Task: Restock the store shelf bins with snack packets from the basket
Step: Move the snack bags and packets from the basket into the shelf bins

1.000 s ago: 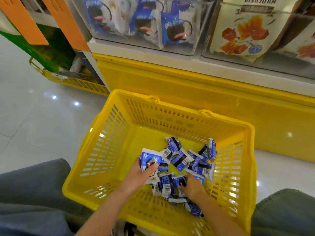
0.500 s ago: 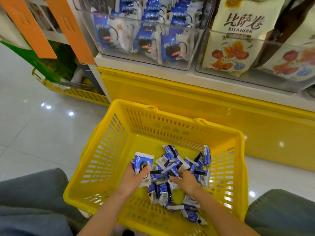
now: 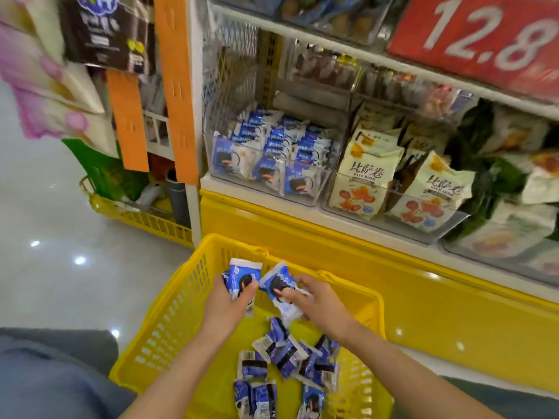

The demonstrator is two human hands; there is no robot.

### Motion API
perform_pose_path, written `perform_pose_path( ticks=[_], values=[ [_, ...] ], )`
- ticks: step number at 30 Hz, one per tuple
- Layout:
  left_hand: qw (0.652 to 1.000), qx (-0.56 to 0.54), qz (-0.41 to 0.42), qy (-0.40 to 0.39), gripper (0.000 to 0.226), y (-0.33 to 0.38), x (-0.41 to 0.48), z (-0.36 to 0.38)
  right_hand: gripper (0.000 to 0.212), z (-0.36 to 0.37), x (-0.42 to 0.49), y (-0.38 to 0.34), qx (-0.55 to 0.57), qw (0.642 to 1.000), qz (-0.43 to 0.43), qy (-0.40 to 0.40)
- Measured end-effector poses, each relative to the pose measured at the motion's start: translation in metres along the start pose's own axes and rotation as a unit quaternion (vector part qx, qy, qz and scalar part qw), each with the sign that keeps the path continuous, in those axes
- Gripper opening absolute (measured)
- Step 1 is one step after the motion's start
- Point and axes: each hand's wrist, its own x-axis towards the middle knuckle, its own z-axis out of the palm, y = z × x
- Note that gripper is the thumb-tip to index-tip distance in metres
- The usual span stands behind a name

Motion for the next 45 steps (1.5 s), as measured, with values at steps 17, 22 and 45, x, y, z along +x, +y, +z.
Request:
perform_pose_path(
  ticks=[17,22,45],
  values=[
    [0.987,-0.030,0.158,-0.017,0.028,0.141,0.032,-0.082,0.032,-0.074,0.028,-0.144,-0.111,0.976,-0.124,0.137],
    [0.987,-0.086,0.133,0.021,0.043,0.149,0.065,-0.105,0.029,-0.093,0.088,-0.178,-0.142,0.956,-0.143,0.214],
    [0.972,-0.191,0.072,0.118,0.023,0.146,0.157,-0.115,0.021,-0.104,0.374,-0.217,-0.316,0.918,-0.134,0.198]
  ],
)
